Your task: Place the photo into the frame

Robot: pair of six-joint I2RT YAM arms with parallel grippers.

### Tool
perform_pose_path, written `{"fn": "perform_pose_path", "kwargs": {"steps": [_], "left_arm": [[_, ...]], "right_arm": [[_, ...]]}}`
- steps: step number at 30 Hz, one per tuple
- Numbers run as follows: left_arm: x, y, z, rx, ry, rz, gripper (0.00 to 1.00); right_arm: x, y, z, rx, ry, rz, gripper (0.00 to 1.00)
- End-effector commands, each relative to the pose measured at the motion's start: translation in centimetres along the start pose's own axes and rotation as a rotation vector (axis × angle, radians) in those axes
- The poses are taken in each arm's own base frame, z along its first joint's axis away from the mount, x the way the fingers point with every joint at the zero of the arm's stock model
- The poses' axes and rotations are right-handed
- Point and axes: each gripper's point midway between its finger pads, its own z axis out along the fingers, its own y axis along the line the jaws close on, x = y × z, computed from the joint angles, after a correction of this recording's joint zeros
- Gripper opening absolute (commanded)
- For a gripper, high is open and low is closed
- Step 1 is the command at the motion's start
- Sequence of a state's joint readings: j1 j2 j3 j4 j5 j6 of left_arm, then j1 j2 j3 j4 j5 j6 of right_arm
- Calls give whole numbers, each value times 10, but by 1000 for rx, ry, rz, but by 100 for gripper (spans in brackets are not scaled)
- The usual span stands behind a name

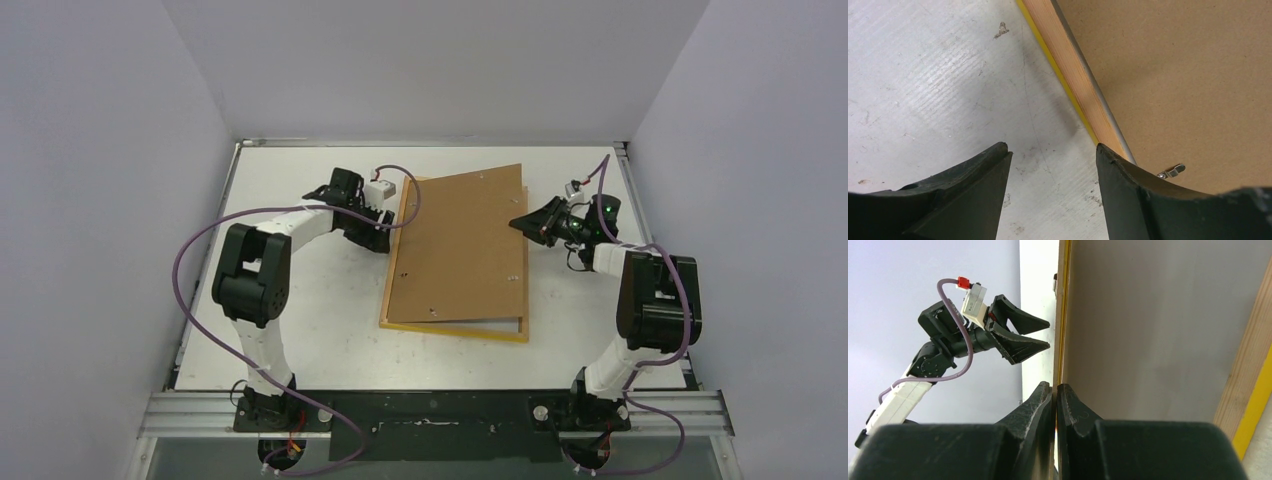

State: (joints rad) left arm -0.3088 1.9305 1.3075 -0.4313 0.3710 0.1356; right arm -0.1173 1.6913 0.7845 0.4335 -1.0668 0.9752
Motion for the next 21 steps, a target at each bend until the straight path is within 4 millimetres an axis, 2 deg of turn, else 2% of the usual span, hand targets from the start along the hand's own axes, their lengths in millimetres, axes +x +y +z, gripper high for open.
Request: {"fn": "perform_pose_path", "kwargs": {"steps": [1,11,21], "left_arm": [[-21,-2,-1,10,-46,37,61],[-22,-5,3,18,-42,41,59],[-18,-5,5,17,-31,56,57]], "right_arm": [[-17,25,-1,-75,-6,-133,5],[-20,17,1,-68,-3,-124,5],[-24,20,4,-96,-11,-141,5]]}}
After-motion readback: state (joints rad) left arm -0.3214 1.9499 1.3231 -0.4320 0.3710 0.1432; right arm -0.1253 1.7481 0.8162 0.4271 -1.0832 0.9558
